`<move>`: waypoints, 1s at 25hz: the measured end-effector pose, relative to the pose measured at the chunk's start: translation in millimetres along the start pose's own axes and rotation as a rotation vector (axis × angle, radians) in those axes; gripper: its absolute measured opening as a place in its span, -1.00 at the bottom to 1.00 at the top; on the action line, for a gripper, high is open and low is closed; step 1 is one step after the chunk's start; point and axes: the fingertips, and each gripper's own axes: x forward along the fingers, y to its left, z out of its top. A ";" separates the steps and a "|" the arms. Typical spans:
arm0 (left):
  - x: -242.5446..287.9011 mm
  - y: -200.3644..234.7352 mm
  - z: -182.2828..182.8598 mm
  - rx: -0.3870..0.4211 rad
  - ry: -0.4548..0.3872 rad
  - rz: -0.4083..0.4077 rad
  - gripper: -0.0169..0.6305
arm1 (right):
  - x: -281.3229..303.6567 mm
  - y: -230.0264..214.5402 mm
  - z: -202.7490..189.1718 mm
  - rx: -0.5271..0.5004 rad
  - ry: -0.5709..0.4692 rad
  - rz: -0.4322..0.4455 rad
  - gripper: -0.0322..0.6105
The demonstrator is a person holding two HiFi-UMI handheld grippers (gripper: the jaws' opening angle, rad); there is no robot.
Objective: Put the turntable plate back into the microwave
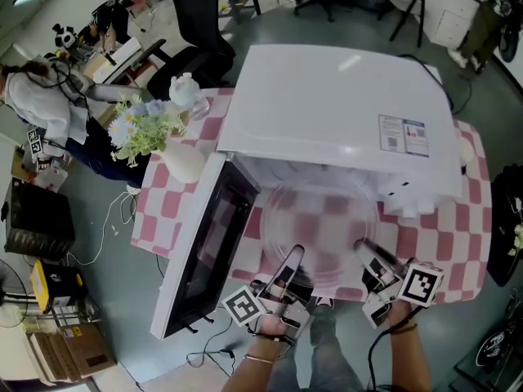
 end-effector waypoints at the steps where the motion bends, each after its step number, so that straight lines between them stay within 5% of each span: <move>1: -0.2 -0.2 1.7 -0.001 -0.007 0.000 -0.84 | -2.6 0.6 1.0 -0.004 -0.004 -0.002 -0.51; 9: 1.1 -2.5 15.0 0.015 -0.053 0.009 -0.84 | -30.6 -13.8 2.3 -0.013 -0.066 -0.107 -0.50; 17: 7.4 -3.5 16.0 0.015 -0.081 0.013 -0.84 | -72.4 -44.0 10.1 -0.226 -0.131 -0.475 -0.51; 25: 20.3 -1.5 21.3 0.022 -0.128 0.025 -0.84 | -89.7 -60.0 10.5 -0.286 -0.149 -0.643 -0.58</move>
